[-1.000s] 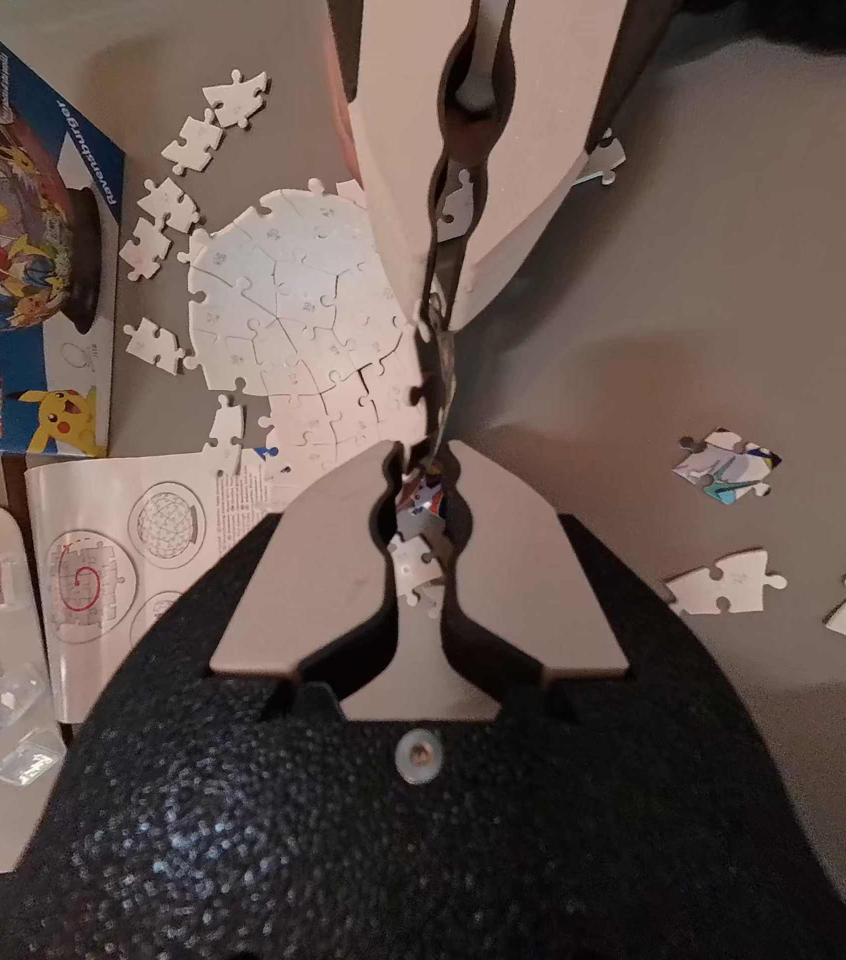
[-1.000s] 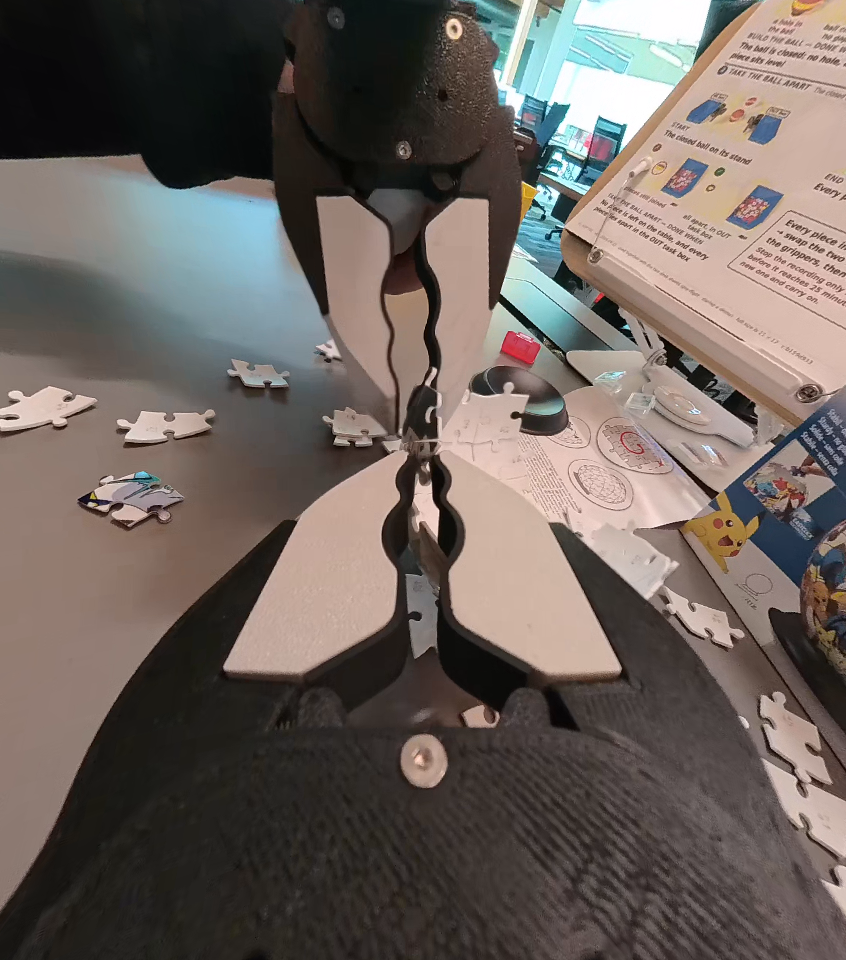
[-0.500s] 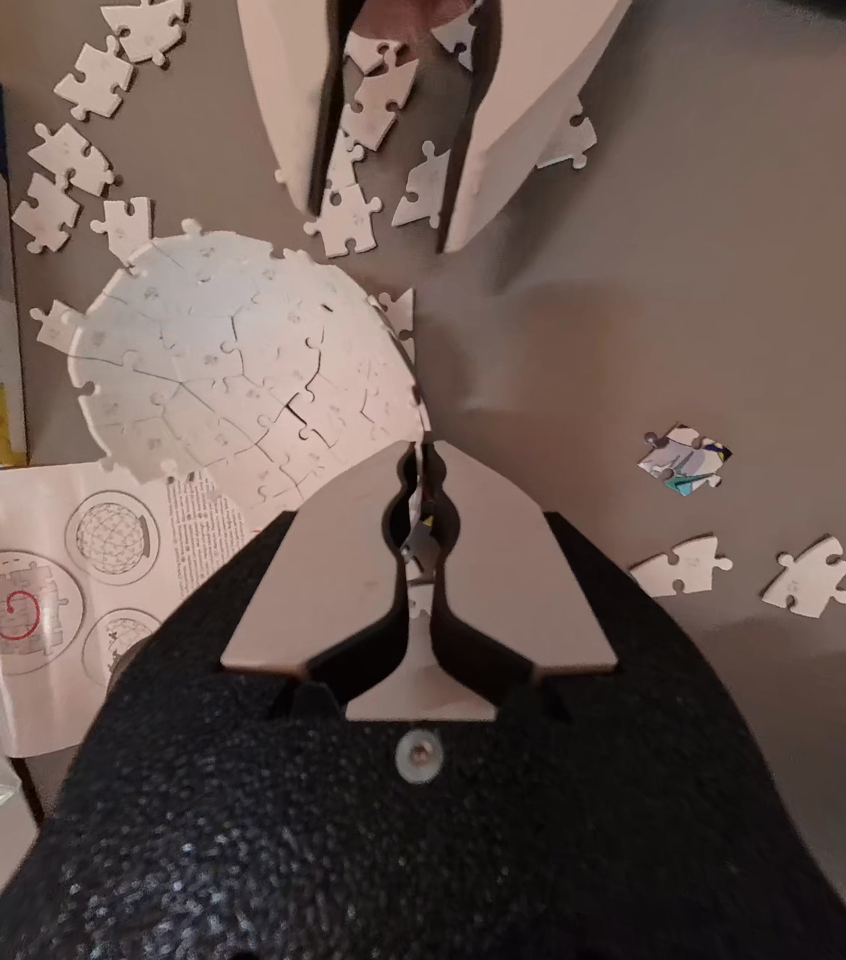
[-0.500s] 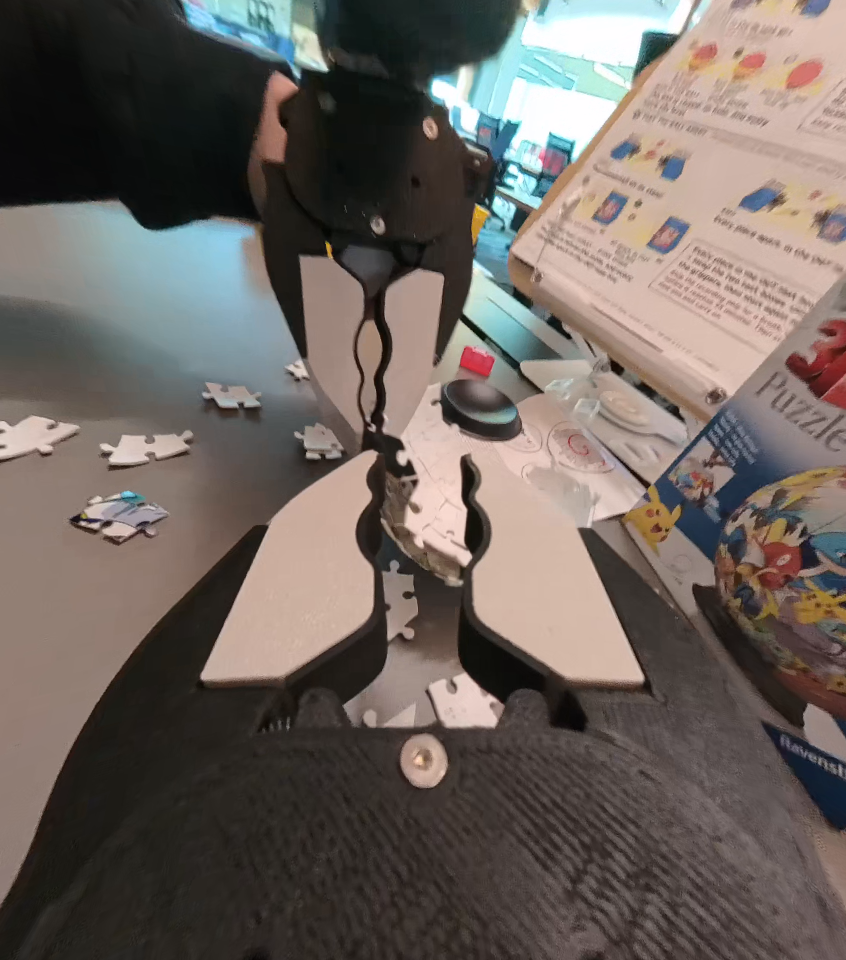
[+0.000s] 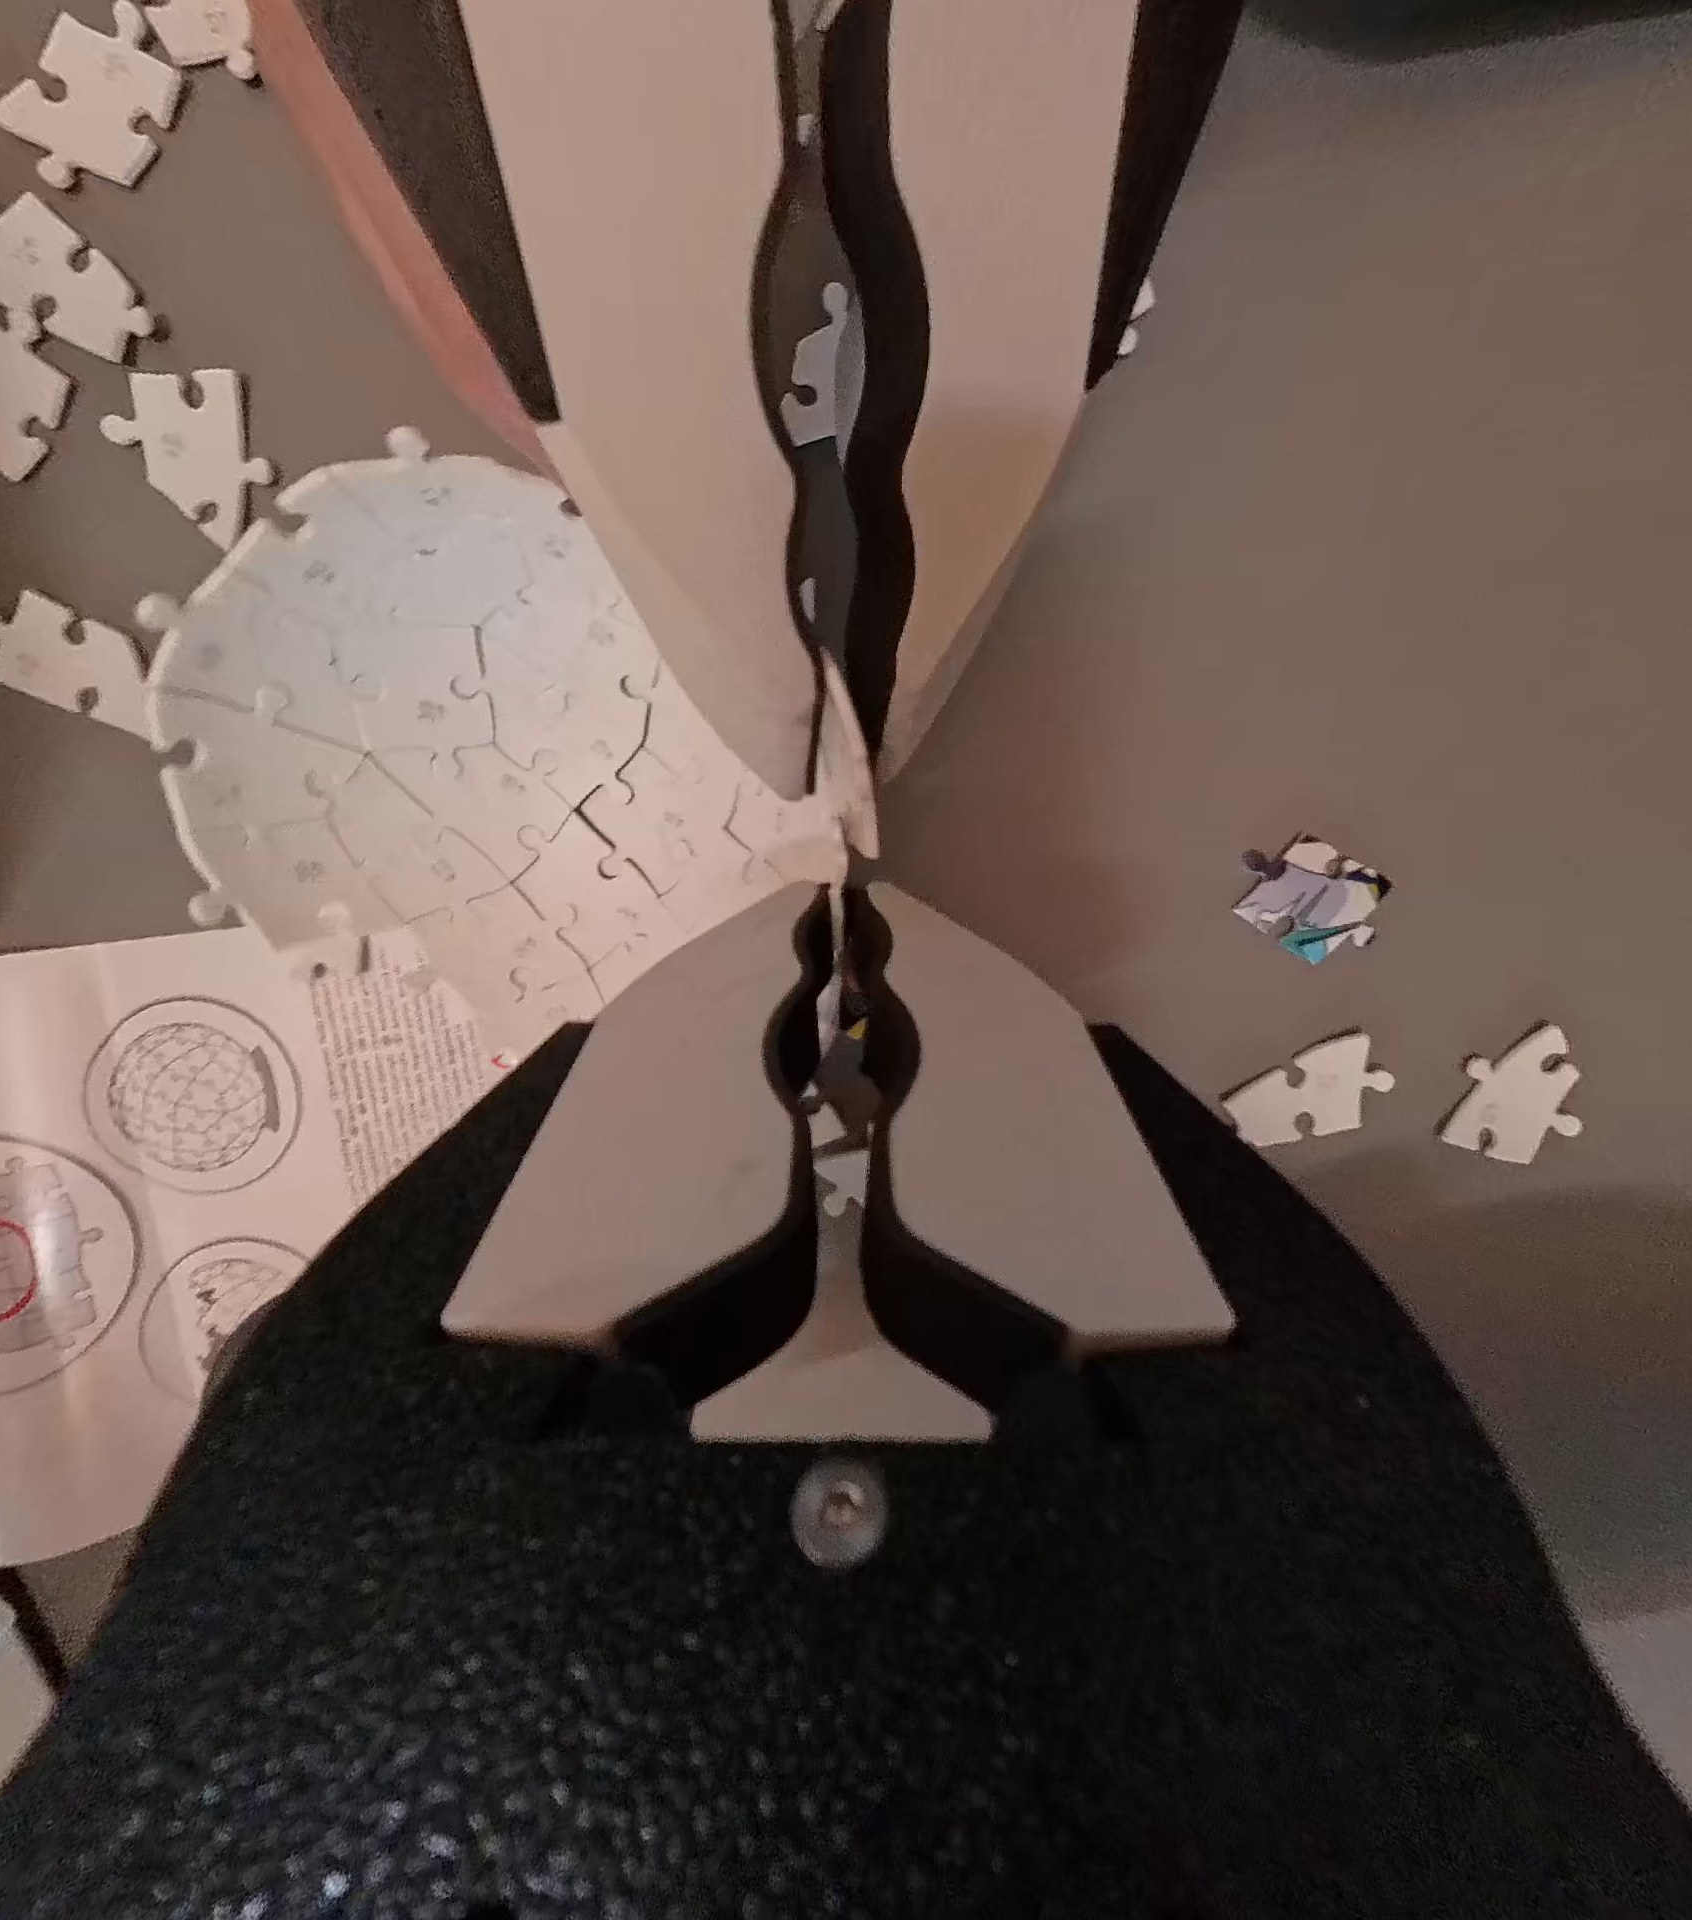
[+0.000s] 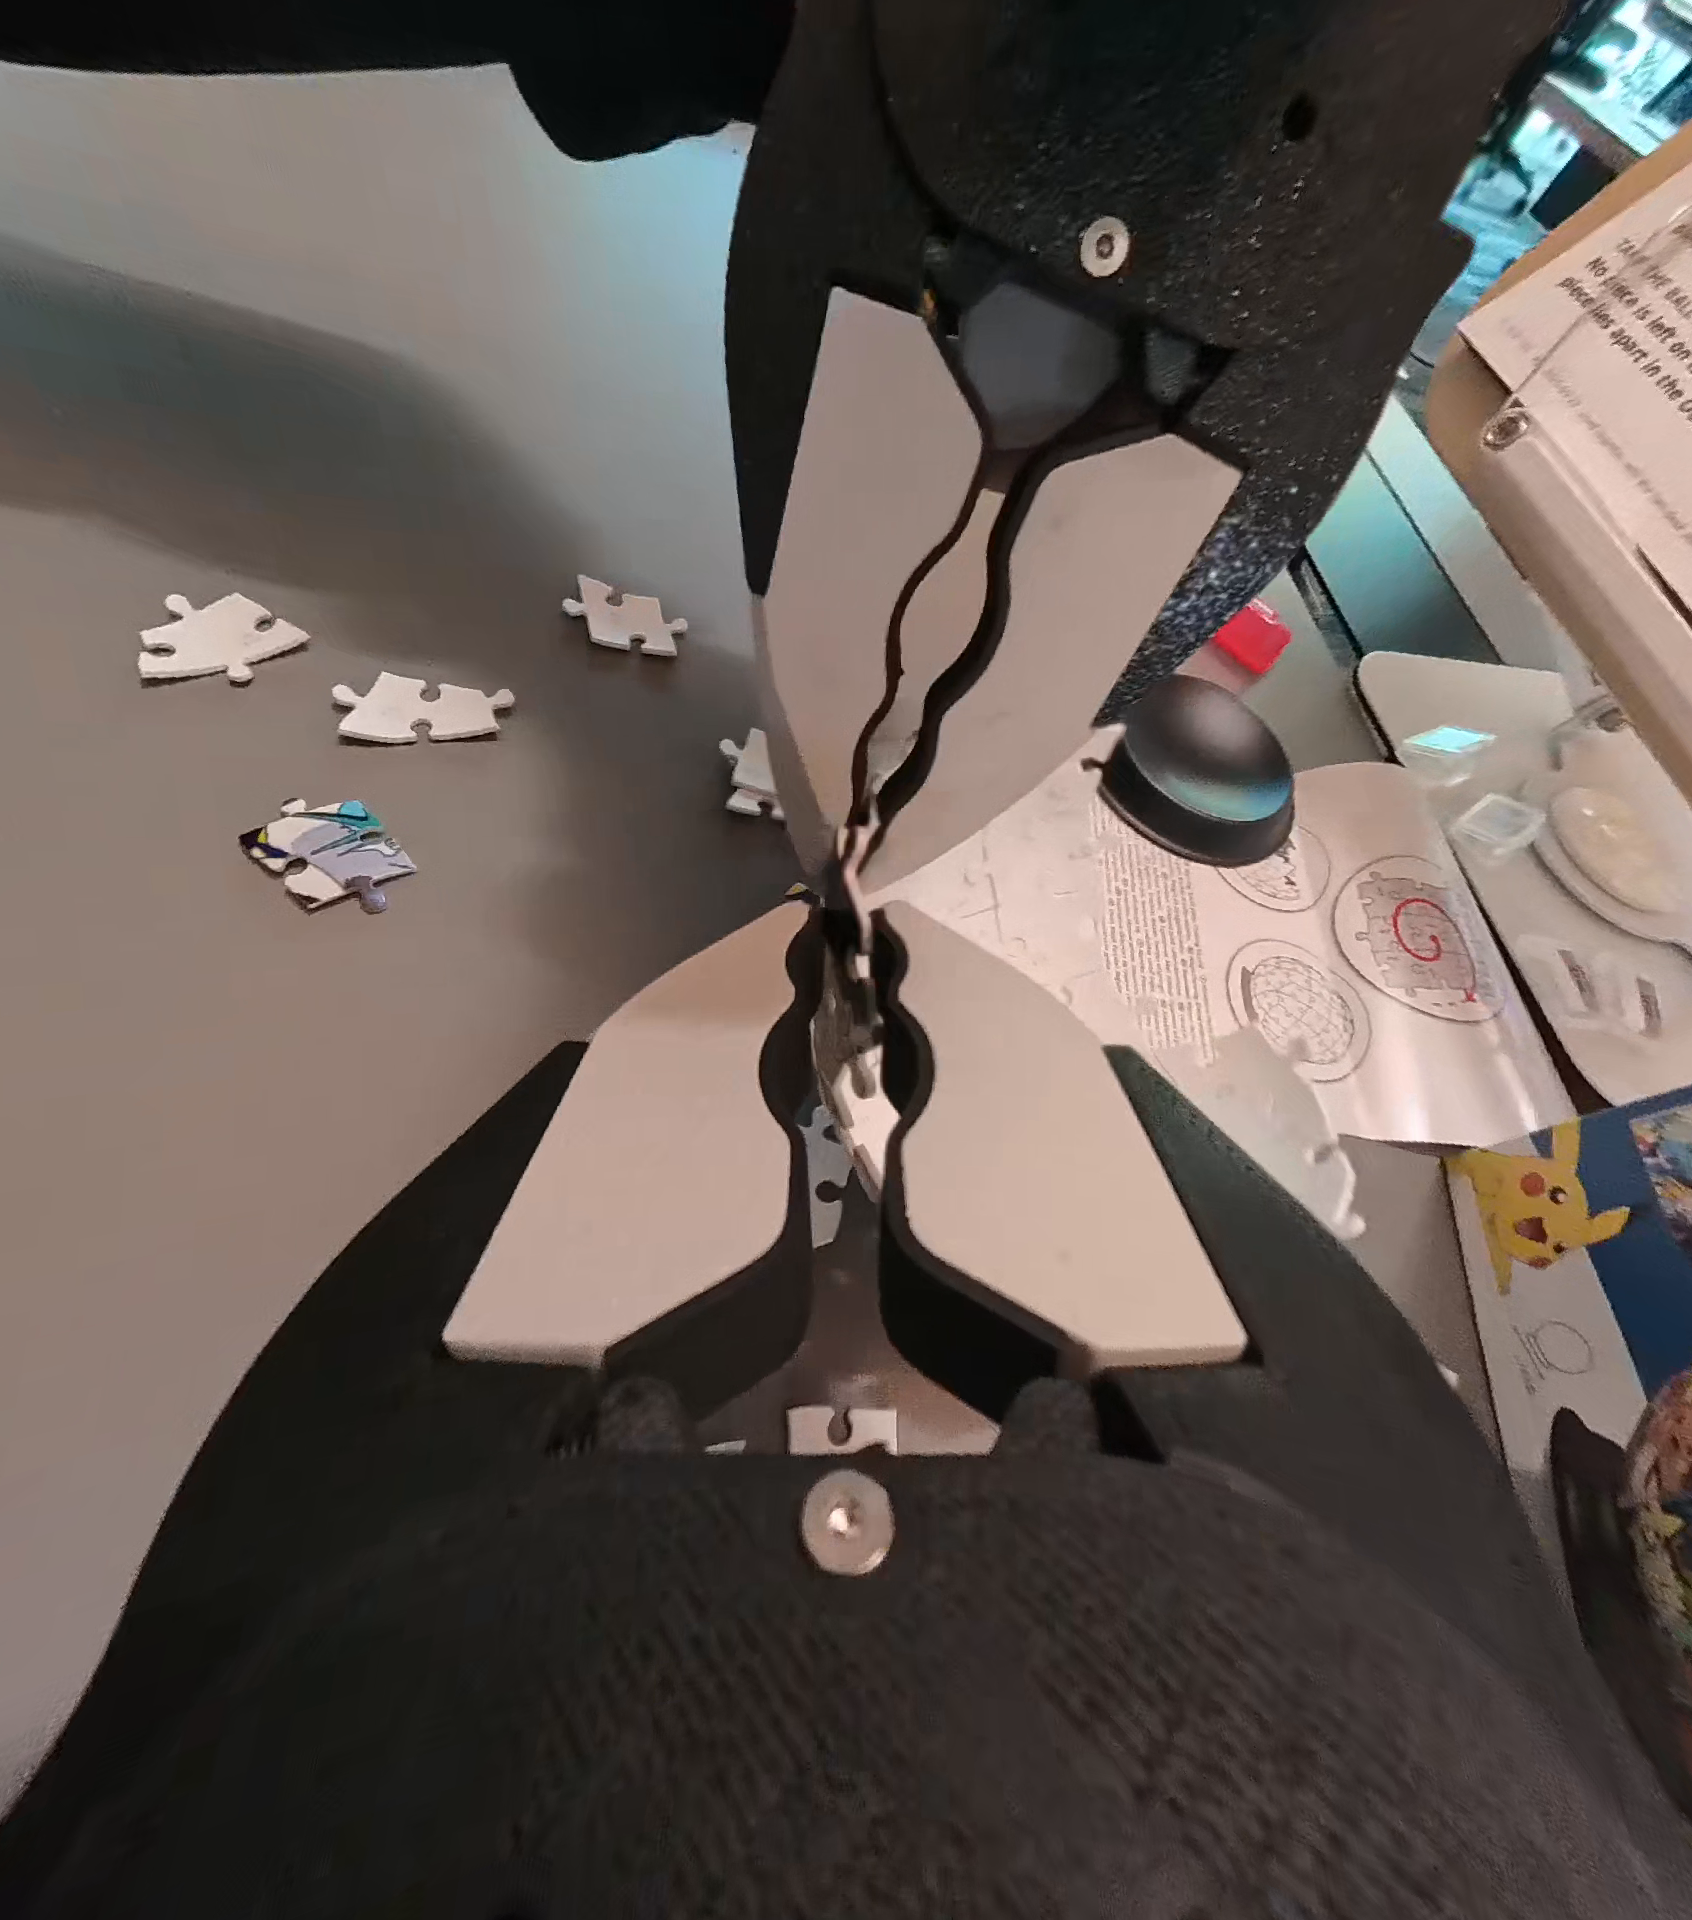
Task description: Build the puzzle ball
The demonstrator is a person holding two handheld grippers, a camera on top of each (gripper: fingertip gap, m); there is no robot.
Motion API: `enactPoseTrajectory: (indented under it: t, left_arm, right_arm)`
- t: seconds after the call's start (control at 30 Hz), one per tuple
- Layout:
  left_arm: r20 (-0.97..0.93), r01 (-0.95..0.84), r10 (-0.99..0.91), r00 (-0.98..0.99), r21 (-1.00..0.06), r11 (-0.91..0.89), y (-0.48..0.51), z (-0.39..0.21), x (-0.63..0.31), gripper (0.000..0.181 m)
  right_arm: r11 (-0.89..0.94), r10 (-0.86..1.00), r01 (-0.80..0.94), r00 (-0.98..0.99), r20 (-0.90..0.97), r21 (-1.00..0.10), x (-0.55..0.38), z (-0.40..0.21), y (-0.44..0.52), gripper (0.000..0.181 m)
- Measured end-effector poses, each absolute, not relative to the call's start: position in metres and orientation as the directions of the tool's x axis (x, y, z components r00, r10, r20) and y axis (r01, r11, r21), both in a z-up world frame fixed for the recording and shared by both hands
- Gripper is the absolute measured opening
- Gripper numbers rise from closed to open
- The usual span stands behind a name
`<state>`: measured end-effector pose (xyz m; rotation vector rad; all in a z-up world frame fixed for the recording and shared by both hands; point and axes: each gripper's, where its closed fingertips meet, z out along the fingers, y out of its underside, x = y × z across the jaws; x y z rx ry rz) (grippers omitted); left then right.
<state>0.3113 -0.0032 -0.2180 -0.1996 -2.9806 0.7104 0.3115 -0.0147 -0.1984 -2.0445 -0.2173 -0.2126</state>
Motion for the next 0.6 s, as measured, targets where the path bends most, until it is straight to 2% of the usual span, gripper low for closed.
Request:
enactPoseTrajectory:
  t: [0.03, 0.2, 0.47, 0.6]
  left_arm:
    - [0.025, 0.109, 0.135, -0.991, -0.454, 0.884, -0.003, -0.217, 0.314, 0.003]
    - [-0.042, 0.132, 0.128, -0.991, -0.507, 0.852, -0.001, -0.21, 0.323, 0.016]
    - [-0.012, 0.157, 0.18, -0.984, -0.545, 0.824, -0.002, -0.207, 0.326, 0.008]
    - [0.061, 0.141, 0.199, -0.978, -0.51, 0.849, 0.004, -0.209, 0.328, 0.008]
  right_arm:
    - [-0.456, 0.066, 0.241, 0.969, 0.237, -0.857, 0.312, -0.198, -0.014, 0.006]
    - [-0.401, 0.055, 0.192, 0.981, 0.186, -0.896, 0.318, -0.193, -0.011, 0.003]
    - [-0.348, 0.063, 0.098, 0.995, 0.081, -0.932, 0.318, -0.191, -0.013, 0.003]
    - [-0.343, 0.072, 0.082, 0.996, 0.061, -0.936, 0.318, -0.192, -0.015, 0.002]
